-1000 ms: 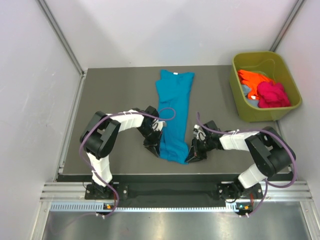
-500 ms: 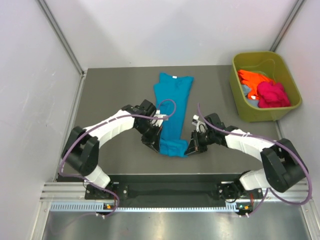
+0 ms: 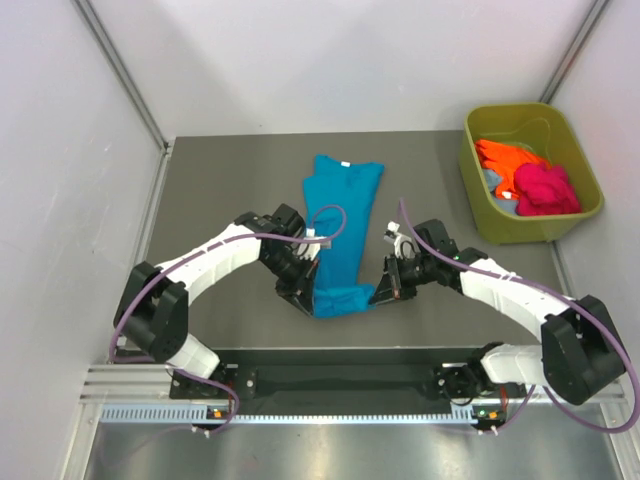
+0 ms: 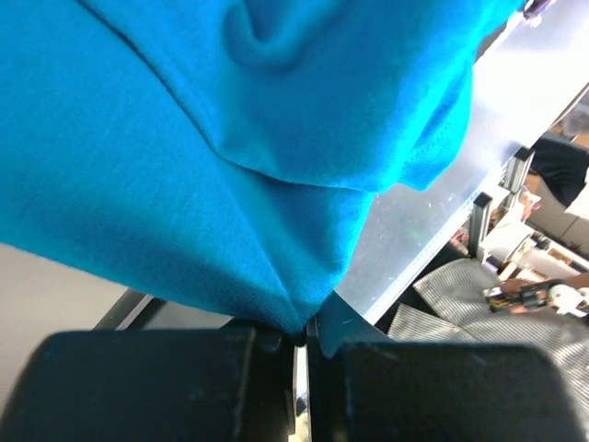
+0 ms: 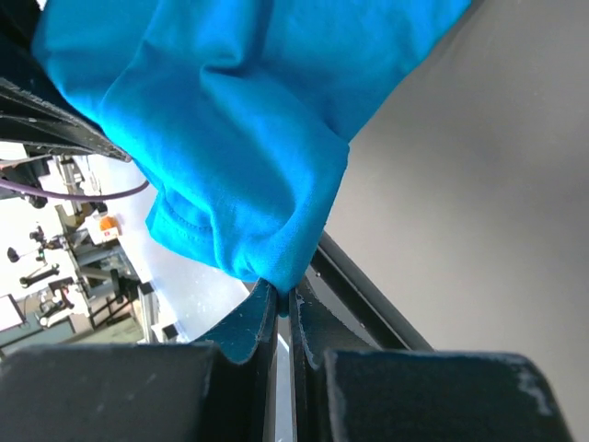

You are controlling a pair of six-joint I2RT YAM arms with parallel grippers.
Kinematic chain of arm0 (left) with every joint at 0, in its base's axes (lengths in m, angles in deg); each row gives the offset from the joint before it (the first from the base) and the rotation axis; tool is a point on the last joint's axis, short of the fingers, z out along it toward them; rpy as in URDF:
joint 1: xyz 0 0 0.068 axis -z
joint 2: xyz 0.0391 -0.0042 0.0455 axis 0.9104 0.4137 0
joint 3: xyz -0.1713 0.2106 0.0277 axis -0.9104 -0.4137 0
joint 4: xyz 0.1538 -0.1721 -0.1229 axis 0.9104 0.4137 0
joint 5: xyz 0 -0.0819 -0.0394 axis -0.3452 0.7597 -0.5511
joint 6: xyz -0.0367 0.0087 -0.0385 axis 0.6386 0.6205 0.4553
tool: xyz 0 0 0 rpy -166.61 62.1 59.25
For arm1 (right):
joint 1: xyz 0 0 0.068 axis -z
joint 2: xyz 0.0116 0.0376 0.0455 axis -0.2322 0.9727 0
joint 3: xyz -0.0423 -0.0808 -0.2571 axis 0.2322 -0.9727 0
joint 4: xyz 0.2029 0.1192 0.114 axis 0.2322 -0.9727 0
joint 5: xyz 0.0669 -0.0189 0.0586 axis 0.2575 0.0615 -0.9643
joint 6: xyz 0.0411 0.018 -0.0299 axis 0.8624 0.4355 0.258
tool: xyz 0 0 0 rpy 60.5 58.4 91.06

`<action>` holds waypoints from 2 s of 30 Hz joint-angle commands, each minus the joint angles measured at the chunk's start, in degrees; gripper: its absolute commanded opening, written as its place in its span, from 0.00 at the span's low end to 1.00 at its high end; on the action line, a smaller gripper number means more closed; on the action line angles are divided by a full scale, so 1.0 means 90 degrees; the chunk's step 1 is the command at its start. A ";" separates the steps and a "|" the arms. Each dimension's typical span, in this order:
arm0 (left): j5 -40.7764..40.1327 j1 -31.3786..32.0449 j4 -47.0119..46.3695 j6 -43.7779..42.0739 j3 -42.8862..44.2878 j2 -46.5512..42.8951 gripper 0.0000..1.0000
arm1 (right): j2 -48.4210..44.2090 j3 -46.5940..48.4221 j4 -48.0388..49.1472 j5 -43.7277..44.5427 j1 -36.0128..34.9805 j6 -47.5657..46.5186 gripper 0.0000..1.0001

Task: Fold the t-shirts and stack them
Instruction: Fold the tshirt

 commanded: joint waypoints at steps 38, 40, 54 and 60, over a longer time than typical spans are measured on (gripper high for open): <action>0.0582 -0.0474 -0.0435 0.0422 -0.0297 0.1349 0.00 | 0.4684 0.3279 0.1354 0.0139 0.1055 0.0085 0.54; 0.0562 -0.0484 -0.0434 0.0431 -0.0287 0.1330 0.00 | 0.4772 0.3397 0.1373 0.0247 0.1143 0.0045 0.54; -0.0355 -0.1253 0.0785 -0.0780 0.0689 0.0910 0.64 | 0.5253 0.4647 0.1247 0.0657 0.1709 -0.0353 0.54; -0.0278 -0.1656 0.0633 -0.0937 0.2757 0.1650 0.65 | 0.4685 0.4960 0.0494 0.0872 0.2032 -0.0911 0.54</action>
